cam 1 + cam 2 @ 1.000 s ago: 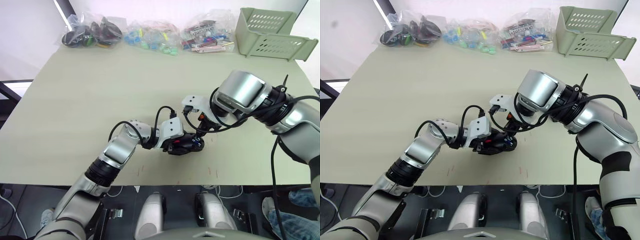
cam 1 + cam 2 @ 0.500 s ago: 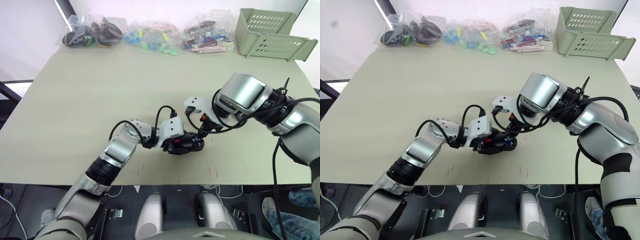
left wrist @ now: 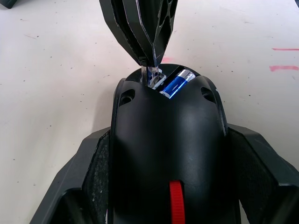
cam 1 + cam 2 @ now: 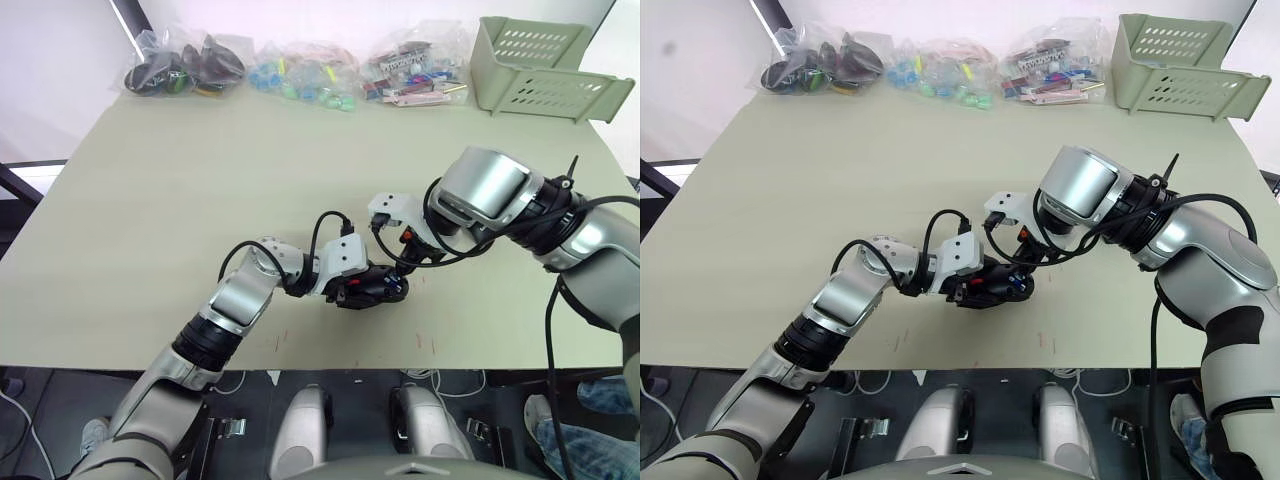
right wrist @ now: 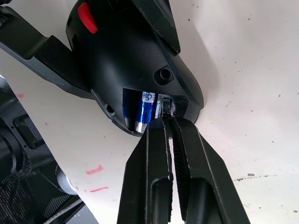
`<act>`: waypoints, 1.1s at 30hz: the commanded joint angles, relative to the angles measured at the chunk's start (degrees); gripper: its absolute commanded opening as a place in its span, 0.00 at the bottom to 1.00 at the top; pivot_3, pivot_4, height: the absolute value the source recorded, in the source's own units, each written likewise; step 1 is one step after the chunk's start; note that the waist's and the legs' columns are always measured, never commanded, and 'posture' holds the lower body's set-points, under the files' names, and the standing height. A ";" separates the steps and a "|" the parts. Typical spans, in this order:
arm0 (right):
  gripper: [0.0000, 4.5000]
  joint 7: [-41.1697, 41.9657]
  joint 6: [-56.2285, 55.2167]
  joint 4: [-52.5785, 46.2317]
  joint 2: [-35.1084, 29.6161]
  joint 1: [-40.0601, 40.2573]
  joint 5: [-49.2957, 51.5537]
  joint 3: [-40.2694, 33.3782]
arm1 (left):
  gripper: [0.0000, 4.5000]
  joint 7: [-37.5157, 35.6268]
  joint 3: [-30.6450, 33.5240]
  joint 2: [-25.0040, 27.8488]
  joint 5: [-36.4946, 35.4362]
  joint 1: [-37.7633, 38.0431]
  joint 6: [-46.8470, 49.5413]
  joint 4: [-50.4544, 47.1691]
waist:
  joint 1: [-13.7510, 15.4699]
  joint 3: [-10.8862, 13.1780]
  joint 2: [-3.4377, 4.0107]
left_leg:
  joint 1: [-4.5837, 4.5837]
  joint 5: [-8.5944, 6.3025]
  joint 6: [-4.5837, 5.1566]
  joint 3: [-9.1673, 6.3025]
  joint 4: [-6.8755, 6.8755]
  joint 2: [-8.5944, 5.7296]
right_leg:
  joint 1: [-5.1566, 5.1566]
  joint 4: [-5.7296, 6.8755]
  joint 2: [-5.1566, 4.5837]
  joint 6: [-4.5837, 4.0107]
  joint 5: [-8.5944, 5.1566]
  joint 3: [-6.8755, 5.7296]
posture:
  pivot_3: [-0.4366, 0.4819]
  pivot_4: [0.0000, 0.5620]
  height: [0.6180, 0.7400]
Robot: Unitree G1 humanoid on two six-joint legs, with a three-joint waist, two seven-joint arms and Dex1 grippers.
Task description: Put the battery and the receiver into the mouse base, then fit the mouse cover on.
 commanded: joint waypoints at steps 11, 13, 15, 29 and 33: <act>0.00 3.61 -0.58 0.68 1.06 -3.53 -2.00 3.43 | 0.67 0.37 0.29 0.00 0.70 -0.20 -1.19 0.21 | 0.00 0.00 0.01 | 0.00 0.00 0.00 0.00 0.00 0.00 | 0.00 -0.01 0.00 -0.01 0.01 0.00 | 0.48 0.27 1.00; 0.00 3.79 -0.23 1.02 1.37 -3.76 -2.05 3.62 | 0.67 0.36 0.29 0.00 0.70 -0.17 -1.20 0.22 | -0.01 0.00 0.01 | 0.00 0.00 0.00 -0.01 0.00 0.00 | -0.01 0.00 0.00 -0.01 0.01 0.00 | 0.48 0.27 1.00; 0.00 3.79 0.50 1.67 1.86 -3.88 -1.87 3.30 | 0.67 0.34 0.26 0.05 0.73 -0.14 -1.25 0.23 | -0.01 0.00 0.01 | -0.01 0.00 0.00 -0.01 0.00 0.00 | -0.01 -0.01 0.00 -0.01 0.01 -0.01 | 0.48 0.27 1.00; 0.00 4.53 1.32 2.71 2.72 -4.62 -1.90 4.32 | 0.67 0.22 0.25 0.28 0.71 0.08 -1.22 0.11 | -0.04 0.00 0.01 | 0.00 0.00 0.00 -0.02 0.00 0.00 | 0.00 0.00 0.01 -0.01 0.01 -0.01 | 0.48 0.27 1.00; 0.00 5.00 1.07 2.63 2.77 -4.88 -2.00 4.97 | 0.67 0.24 0.25 0.35 0.75 0.15 -1.26 0.06 | -0.04 0.00 0.01 | 0.00 0.00 0.00 -0.01 0.00 0.00 | -0.01 -0.01 0.01 -0.01 0.01 -0.01 | 0.48 0.27 1.00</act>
